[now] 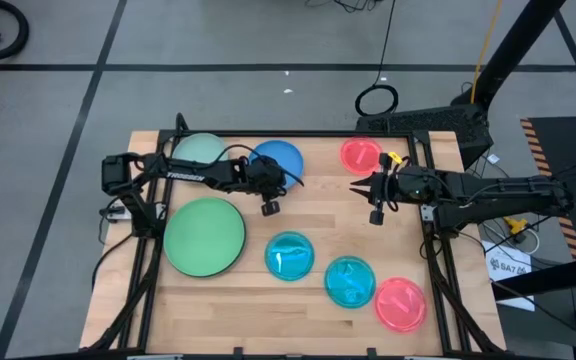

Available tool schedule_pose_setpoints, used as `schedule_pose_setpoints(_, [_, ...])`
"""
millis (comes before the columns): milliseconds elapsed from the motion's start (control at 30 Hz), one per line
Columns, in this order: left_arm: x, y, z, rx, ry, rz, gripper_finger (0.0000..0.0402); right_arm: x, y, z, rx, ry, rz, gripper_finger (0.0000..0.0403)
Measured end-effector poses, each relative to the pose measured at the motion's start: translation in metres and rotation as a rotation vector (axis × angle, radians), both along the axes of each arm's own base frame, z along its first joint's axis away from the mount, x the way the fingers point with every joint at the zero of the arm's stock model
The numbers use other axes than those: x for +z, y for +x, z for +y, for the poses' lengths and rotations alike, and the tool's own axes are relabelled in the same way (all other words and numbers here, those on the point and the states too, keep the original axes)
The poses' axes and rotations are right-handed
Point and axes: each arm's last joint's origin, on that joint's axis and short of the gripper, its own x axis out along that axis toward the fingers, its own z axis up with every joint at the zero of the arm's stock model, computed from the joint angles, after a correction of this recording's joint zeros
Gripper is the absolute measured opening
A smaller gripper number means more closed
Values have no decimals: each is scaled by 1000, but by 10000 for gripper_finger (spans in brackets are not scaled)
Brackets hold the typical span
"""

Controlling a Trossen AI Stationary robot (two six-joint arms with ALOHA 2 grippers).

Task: Stack plastic plates
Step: Stack the blue plate on top of the green plate

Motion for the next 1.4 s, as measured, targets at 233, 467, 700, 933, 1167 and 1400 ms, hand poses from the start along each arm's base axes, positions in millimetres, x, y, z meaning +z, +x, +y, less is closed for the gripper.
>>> schedule_pose_setpoints(233, [0,0,1,-35,28,12,35,0,0,0,0,0,0,54])
schedule_pose_setpoints(467, [1,0,6,35,-8,-25,21,0,0,0,0,-1,0,54])
schedule_pose_setpoints(700, [1,0,6,22,-6,-24,101,0,0,0,-1,-1,0,54])
schedule_pose_setpoints(933, [-8,4,7,8,-6,-16,168,0,0,0,-1,-1,0,54])
schedule_pose_setpoints(1167, [-39,10,10,0,10,70,175,0,0,0,-1,0,1,54])
schedule_pose_setpoints(1400, [-39,11,13,25,38,61,175,0,0,0,-1,-1,2,54])
